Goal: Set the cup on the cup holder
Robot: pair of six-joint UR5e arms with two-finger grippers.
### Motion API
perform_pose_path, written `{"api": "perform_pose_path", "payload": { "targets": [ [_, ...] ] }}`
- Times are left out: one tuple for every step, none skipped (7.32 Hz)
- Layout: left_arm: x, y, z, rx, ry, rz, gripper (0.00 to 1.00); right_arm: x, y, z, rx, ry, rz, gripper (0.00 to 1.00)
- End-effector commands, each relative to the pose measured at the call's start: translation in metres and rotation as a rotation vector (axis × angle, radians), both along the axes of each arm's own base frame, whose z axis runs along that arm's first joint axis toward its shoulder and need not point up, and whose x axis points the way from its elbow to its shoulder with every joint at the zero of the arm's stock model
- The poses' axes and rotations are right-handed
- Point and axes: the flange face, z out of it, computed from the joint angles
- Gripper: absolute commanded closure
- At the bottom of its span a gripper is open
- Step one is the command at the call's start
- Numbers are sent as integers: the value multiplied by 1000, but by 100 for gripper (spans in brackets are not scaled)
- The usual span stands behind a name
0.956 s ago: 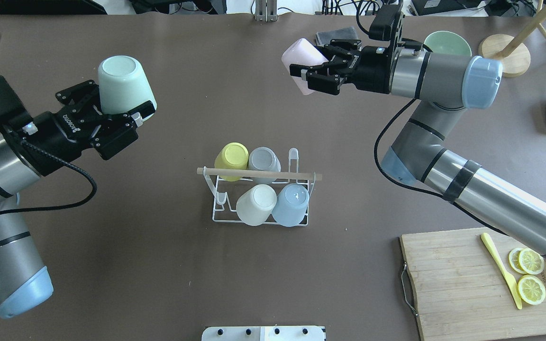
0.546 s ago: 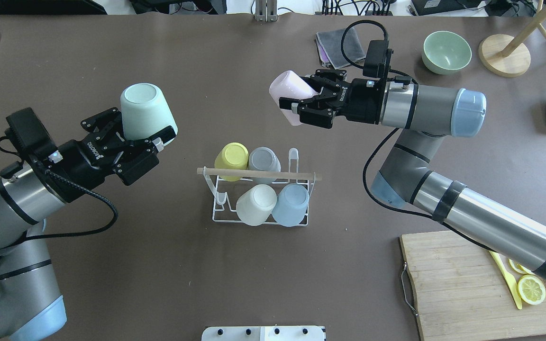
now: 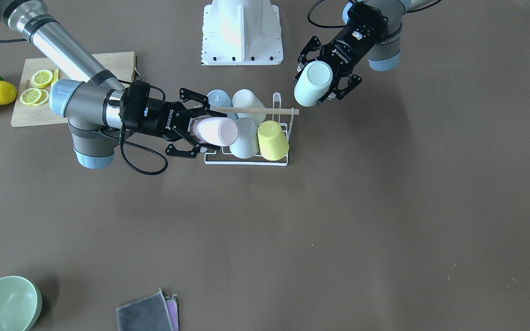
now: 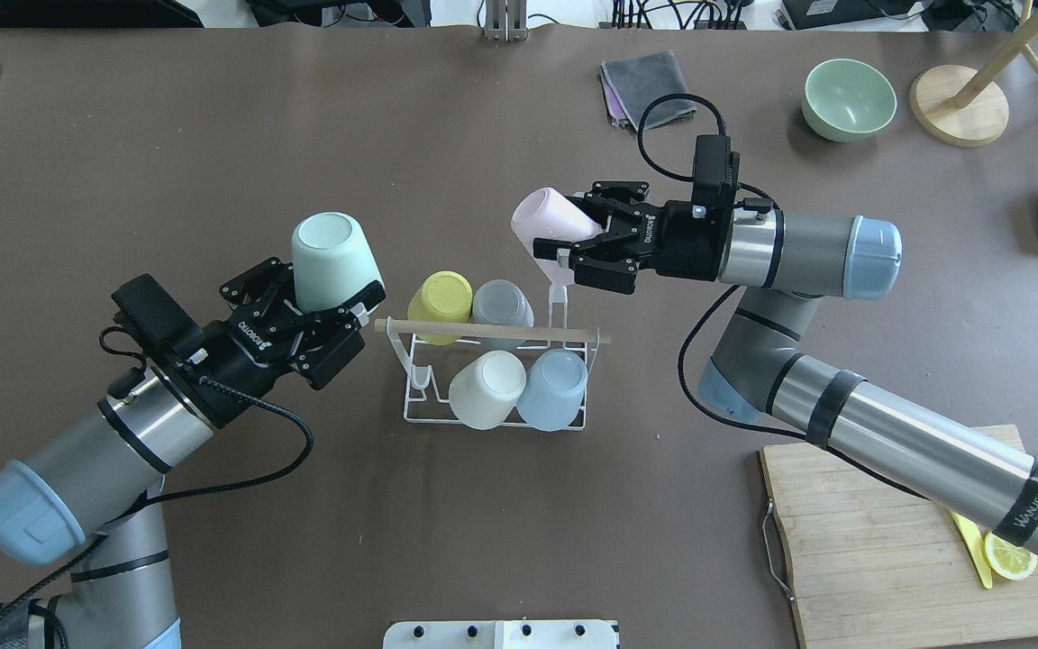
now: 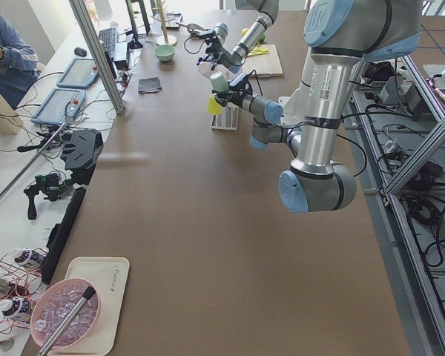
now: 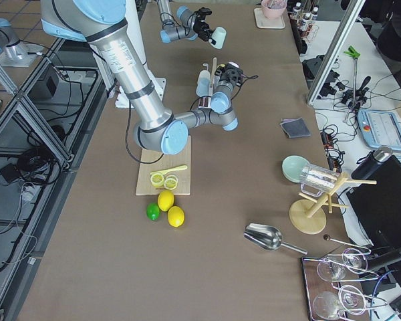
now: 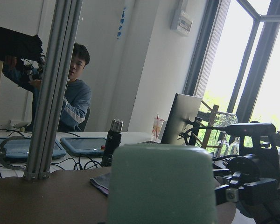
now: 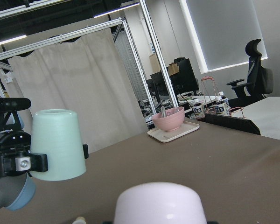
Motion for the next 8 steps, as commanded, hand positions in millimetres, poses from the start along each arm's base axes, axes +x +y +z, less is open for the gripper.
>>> {"api": "perform_pose_path", "payload": {
  "targets": [
    [33,17,-1,-2,-25,2,28,-4,6,1,1,-18,-16,100],
    [52,28,-4,-12,-27,0,28,-2,10,1,18,-42,-24,100],
    [59,41,-8,-6,-29,5,28,-5,14,1,22,-39,-34,100],
    [59,44,-9,-3,-25,10,28,-9,18,2,25,-35,-48,100],
    [61,50,-7,12,-21,14,28,-12,19,2,21,-30,-52,100],
    [64,54,-5,18,-29,19,27,-14,20,1,17,-26,-55,100],
    [64,55,-4,17,-30,20,25,-16,20,2,14,-22,-56,100],
    [62,54,-2,8,-36,3,24,-27,12,4,5,-7,-56,100]
  ]
}}
